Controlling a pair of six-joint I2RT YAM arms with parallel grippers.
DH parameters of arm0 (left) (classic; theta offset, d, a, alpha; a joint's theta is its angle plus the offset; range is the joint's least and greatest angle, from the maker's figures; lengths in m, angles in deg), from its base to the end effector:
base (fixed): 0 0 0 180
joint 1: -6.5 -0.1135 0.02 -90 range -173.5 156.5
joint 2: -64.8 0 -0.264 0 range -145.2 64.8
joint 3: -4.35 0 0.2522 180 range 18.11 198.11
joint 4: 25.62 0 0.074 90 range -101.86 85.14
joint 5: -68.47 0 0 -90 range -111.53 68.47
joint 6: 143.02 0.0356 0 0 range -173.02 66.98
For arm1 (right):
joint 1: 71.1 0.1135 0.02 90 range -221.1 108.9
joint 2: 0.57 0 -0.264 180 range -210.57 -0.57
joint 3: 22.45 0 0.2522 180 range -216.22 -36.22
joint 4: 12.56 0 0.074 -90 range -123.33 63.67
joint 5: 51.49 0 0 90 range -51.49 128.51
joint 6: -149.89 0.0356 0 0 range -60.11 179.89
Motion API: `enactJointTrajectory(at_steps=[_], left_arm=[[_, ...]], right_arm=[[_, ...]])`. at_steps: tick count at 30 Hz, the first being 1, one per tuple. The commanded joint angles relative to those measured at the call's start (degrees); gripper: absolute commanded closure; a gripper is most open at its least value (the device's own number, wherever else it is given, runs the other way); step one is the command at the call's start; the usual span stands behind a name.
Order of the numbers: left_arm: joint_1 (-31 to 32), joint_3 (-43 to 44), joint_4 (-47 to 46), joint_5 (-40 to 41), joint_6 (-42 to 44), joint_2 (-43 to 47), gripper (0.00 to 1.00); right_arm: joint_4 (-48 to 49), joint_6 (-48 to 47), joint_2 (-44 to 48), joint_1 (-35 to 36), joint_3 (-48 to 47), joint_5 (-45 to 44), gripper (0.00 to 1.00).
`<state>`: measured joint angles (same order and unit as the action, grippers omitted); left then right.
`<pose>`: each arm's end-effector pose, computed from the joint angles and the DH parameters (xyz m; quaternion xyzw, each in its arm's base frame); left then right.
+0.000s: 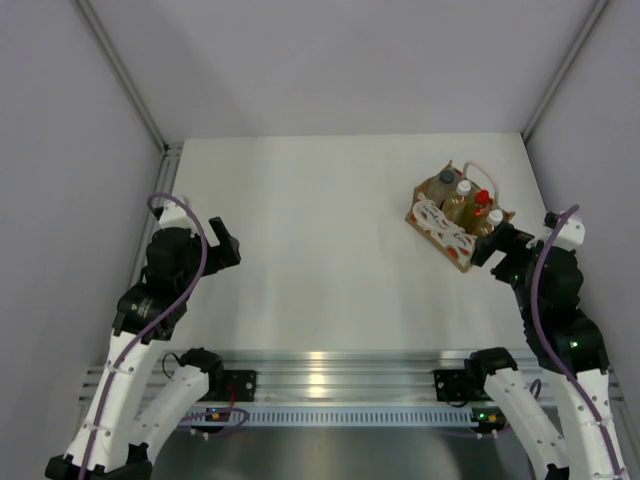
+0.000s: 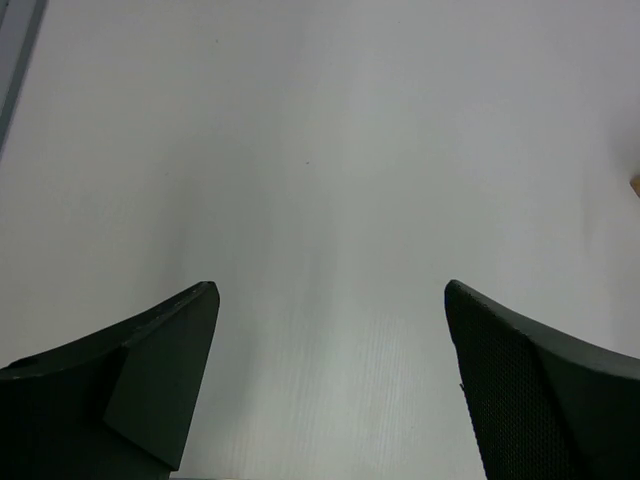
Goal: Take the personal care products out of the canvas bag
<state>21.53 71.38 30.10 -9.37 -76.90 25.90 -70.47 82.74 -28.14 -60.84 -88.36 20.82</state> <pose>0.1308 -0.0273 0.3478 -0.1203 0.8437 -0.0862 0.5159 0.0860 0.0046 0.3560 0.1766 0.7927 0.0419 0.5820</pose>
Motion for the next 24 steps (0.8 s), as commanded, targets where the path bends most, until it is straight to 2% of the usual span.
enactJointTrajectory(at_steps=[1,4,6,8,17,22,24], left_arm=[[-0.26,0.95,-2.67,-0.83,0.06,0.31,0.01],[-0.26,1.04,-2.67,-1.0,0.15,0.57,0.01],[-0.26,0.95,-2.76,-1.18,0.15,0.66,0.01],[-0.26,0.95,-2.76,-1.61,0.15,0.49,0.01],[-0.17,0.78,-3.02,-4.16,0.32,0.31,0.01],[0.7,0.78,-3.11,-4.25,0.41,0.4,0.01],[1.14,0.69,-3.19,-4.52,0.41,0.31,0.01]], right_arm=[[0.02,1.32,-1.34,-0.59,0.2,0.55,0.01],[1.07,1.76,-3.01,-0.68,0.2,1.69,0.01],[2.91,1.58,-3.8,-0.68,0.81,6.16,0.0],[5.55,4.99,-4.68,-0.59,2.13,6.88,0.0],[10.46,19.41,-9.69,-1.91,3.62,-0.94,0.01],[14.34,23.11,-13.82,-7.7,6.34,3.09,0.03],[18.53,23.38,-16.1,-12.95,8.62,9.75,0.05]])
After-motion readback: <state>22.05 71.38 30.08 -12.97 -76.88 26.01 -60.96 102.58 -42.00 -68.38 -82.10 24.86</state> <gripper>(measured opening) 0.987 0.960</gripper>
